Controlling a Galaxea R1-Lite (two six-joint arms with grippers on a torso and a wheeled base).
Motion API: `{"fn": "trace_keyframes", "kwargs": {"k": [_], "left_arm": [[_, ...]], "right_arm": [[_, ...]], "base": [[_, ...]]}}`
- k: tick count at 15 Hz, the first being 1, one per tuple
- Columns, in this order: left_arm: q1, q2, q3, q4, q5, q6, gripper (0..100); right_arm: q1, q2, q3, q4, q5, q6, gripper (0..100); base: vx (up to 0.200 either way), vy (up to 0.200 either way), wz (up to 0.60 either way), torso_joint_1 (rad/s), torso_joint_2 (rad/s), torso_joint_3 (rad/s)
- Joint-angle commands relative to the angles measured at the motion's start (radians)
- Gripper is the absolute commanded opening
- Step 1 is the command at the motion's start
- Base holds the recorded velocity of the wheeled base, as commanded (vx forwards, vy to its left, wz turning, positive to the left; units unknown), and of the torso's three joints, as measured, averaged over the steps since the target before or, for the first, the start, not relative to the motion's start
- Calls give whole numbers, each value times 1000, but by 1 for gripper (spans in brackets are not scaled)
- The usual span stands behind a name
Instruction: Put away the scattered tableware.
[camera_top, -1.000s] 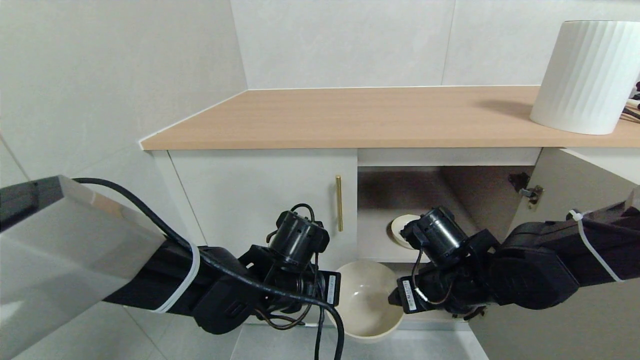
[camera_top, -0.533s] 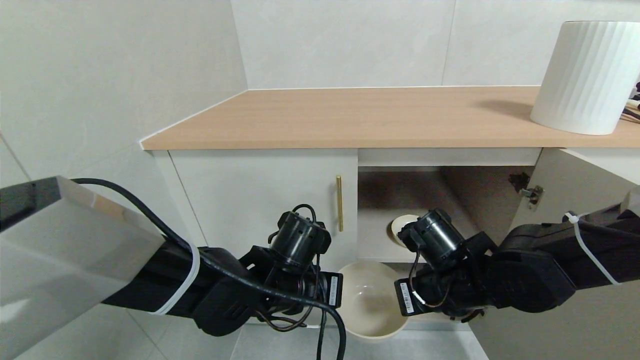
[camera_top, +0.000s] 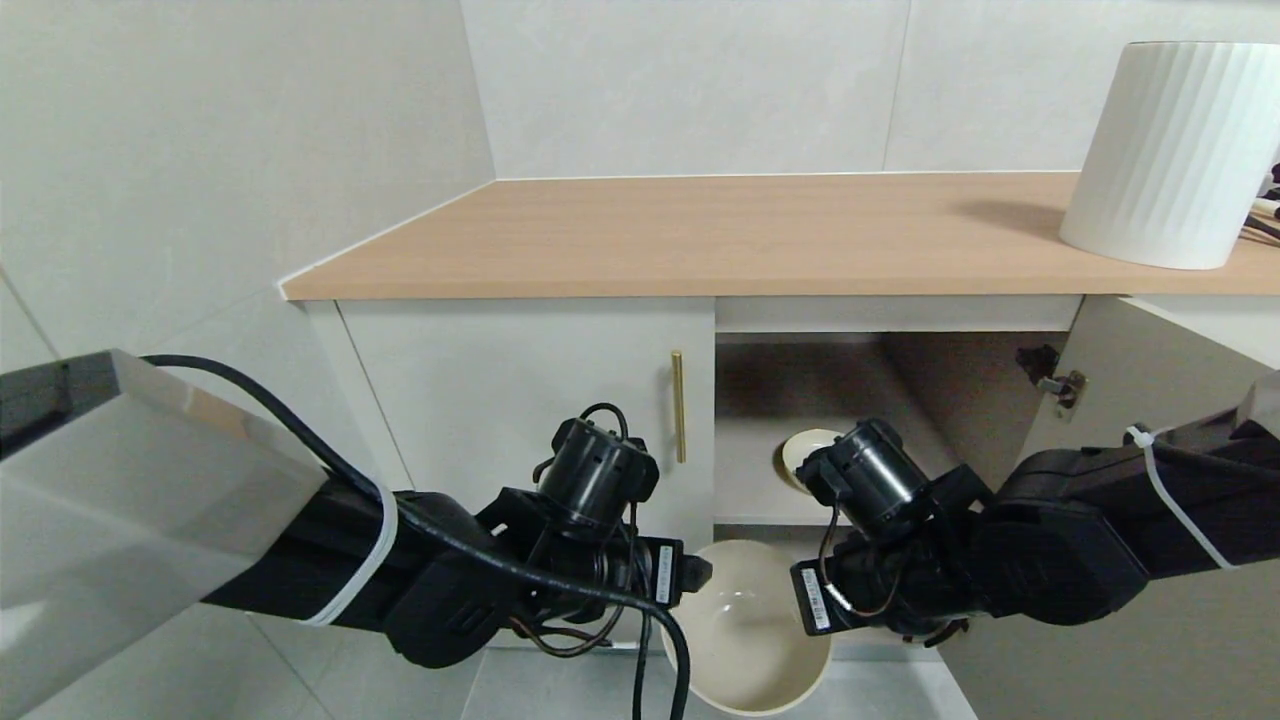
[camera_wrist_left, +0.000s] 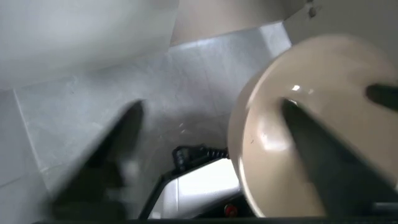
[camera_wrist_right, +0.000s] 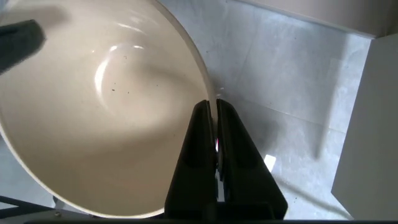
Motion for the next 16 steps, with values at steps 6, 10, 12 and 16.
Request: {"fn": "trace_keyframes", "kwargs": {"k": [6,10,12,16], "left_arm": [[1,-14,3,-21,-1,-11,100],[3,-17,3,-21,-1,-17,100],[3,-18,3,-21,-1,-17,100],[3,-17,3,-21,-1,-17,100]], "right_arm": [[-81,96,-16,-36,-92,5,0],[-241,179,-17,-271,-149,10,0],[-302,207,-17,-403,-149,13,0],[-380,294,-60,-579,-164,56,0]], "base": [[0,0,0,0,0,0],[0,0,0,0,0,0],[0,0,0,0,0,0],[0,0,0,0,0,0]]}}
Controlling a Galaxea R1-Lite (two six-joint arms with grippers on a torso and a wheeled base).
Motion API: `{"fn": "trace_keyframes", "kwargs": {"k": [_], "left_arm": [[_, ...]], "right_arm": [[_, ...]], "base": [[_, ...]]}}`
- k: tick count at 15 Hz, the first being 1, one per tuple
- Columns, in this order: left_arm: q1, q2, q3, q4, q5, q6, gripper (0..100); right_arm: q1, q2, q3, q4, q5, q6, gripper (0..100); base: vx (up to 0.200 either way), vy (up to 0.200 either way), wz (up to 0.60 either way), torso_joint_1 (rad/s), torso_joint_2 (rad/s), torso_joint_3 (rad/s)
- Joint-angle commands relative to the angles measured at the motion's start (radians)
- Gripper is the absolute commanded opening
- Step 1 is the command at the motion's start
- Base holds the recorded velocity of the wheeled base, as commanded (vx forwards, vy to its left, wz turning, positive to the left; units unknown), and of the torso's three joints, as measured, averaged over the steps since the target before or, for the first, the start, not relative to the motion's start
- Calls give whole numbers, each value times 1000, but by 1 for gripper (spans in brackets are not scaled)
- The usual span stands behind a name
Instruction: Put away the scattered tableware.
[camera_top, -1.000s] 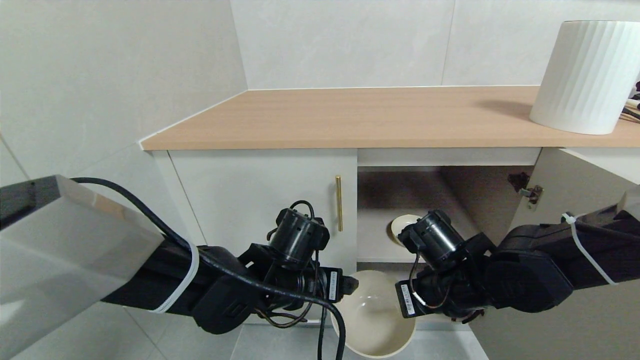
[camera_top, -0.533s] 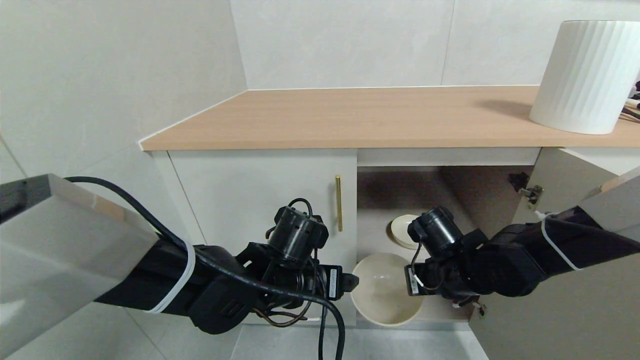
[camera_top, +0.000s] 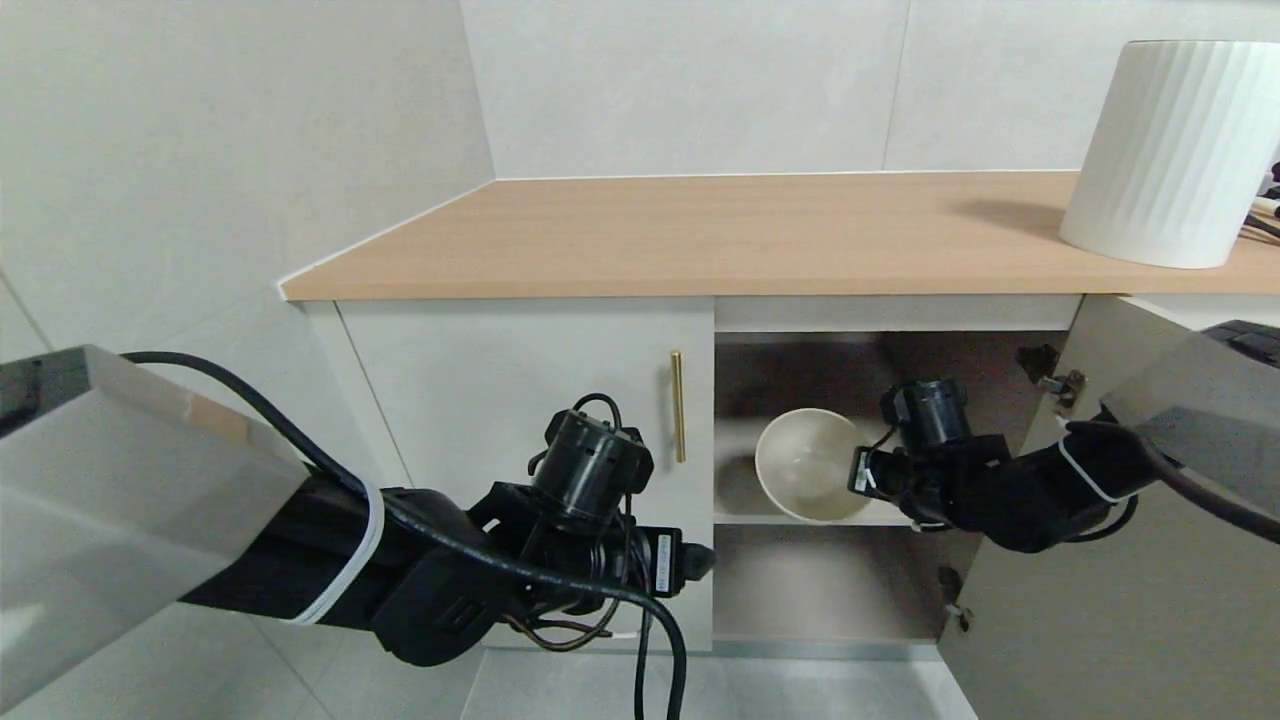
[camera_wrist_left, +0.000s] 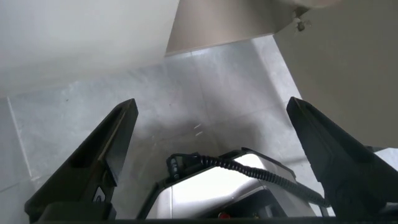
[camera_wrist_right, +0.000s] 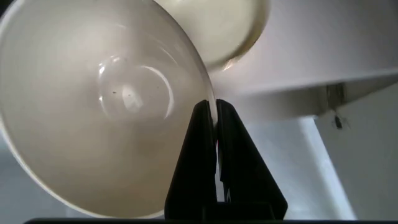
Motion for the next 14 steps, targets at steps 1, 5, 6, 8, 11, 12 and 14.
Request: {"fn": "trace_keyframes", "kwargs": {"k": [1,5,6,8,11,12,14], "left_arm": [[0,0,0,-1,0,0,100],[0,0,0,-1,0,0,100],[0,0,0,-1,0,0,100],[0,0,0,-1,0,0,100],[0,2,0,-1,0,0,100],[0,2,0,-1,0,0,100],[0,2,0,-1,0,-2,100]], "right_arm": [[-39,80,-62,-13,-21,42,0],[-60,148,-148,-11,-26,91,0],[-71,169,-175,-8,-26,102,0],[-86,203,-218,-8,-26,108,0],[-115,235,-271,-7,-28,125,0],[-121,244,-284,-7,-28,127,0],[-127,257,-303,-7,-28,127,0]], "base": [[0,0,0,0,0,0],[0,0,0,0,0,0],[0,0,0,0,0,0],[0,0,0,0,0,0],[0,0,0,0,0,0],[0,0,0,0,0,0],[0,0,0,0,0,0]]}}
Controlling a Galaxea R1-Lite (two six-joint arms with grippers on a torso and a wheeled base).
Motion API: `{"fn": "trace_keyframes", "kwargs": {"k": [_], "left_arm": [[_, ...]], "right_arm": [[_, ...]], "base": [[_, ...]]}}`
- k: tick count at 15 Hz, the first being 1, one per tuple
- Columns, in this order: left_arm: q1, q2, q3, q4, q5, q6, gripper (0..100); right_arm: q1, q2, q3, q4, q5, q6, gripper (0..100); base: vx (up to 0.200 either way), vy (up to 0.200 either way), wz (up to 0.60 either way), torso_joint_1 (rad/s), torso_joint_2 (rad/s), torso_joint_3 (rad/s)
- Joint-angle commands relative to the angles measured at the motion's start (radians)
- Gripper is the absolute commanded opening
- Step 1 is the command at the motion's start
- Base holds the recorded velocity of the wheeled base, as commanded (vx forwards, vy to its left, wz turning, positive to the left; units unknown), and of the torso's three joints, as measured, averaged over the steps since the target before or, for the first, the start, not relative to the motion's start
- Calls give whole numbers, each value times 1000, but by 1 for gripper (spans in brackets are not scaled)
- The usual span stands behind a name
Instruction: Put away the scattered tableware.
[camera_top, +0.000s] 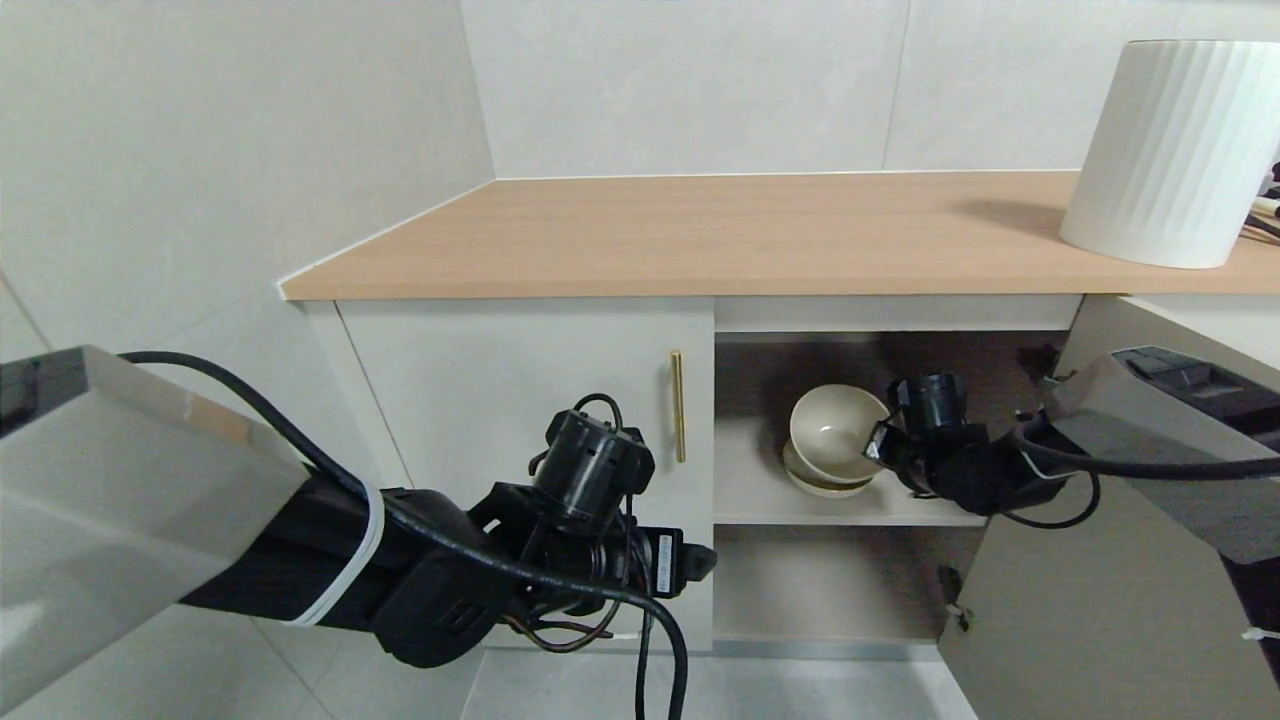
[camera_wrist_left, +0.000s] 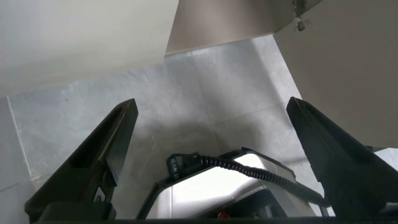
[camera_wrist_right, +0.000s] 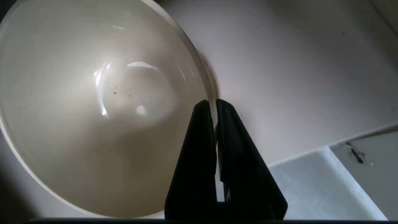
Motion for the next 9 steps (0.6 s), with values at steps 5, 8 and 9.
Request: {"fn": "trace_keyframes", "kwargs": {"k": [5,8,9], "left_arm": [[0,3,0,-1,0,-1,100],[0,5,-1,-1,0,-1,100],[0,5,-1,-1,0,-1,100]], "right_arm": [[-4,38,-33,1,0,4,0],[-4,40,-33,-1,0,5,0],[-4,40,-33,1,0,4,0]], "base": [[0,0,0,0,0,0],[0,0,0,0,0,0],[0,0,0,0,0,0]]}}
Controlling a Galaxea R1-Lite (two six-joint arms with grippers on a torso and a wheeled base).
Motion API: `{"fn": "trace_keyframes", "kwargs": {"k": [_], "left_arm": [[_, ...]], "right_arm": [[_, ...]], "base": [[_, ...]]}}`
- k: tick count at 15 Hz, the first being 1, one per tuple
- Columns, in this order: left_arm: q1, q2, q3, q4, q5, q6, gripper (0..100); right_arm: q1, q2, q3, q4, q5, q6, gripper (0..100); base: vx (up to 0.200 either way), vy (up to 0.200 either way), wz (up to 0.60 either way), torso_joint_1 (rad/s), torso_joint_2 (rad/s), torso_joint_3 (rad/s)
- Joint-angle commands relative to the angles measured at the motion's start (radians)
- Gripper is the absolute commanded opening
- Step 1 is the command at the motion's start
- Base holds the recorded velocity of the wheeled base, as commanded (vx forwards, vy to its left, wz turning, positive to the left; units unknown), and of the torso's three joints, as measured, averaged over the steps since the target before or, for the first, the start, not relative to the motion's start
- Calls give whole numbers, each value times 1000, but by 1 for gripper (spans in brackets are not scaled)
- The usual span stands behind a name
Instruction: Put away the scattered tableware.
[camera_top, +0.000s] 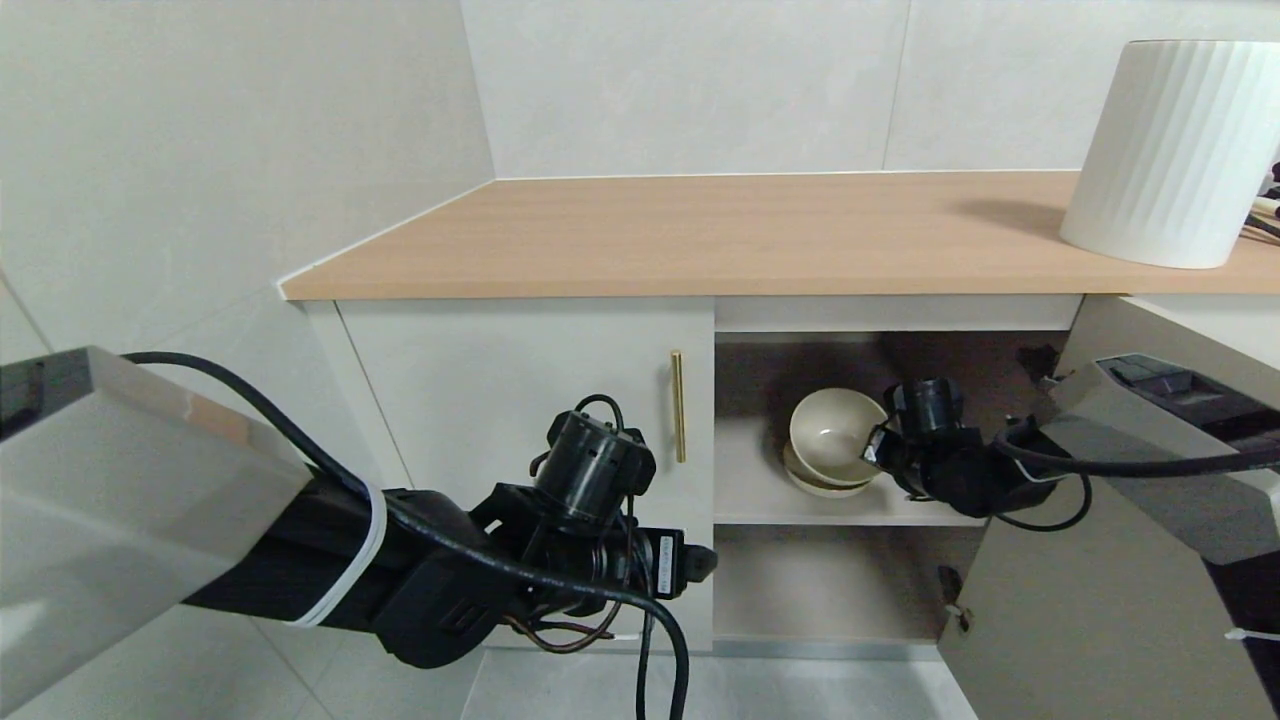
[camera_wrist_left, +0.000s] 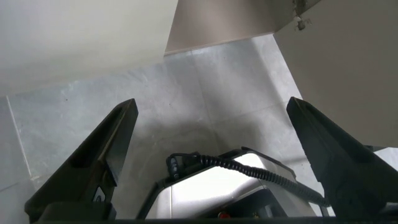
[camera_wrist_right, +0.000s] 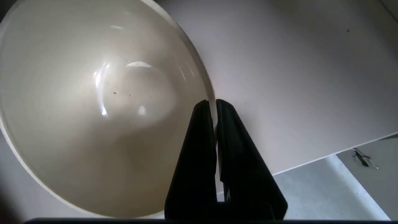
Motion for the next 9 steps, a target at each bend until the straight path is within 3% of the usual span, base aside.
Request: {"fn": "trace_keyframes", "kwargs": {"k": [1,6,9], "left_arm": [[0,2,-1,-1,1,-1,100],[2,1,-1,-1,1,-2,100],[3,-6,-1,-2,1,-4,100]], "right_arm": [[0,2,0,0,0,0,100],[8,-12,18,1,0,0,100],[8,-53,39,72,3,1,100]], "base": [[0,0,0,0,0,0],[0,0,0,0,0,0],[0,0,0,0,0,0]]}}
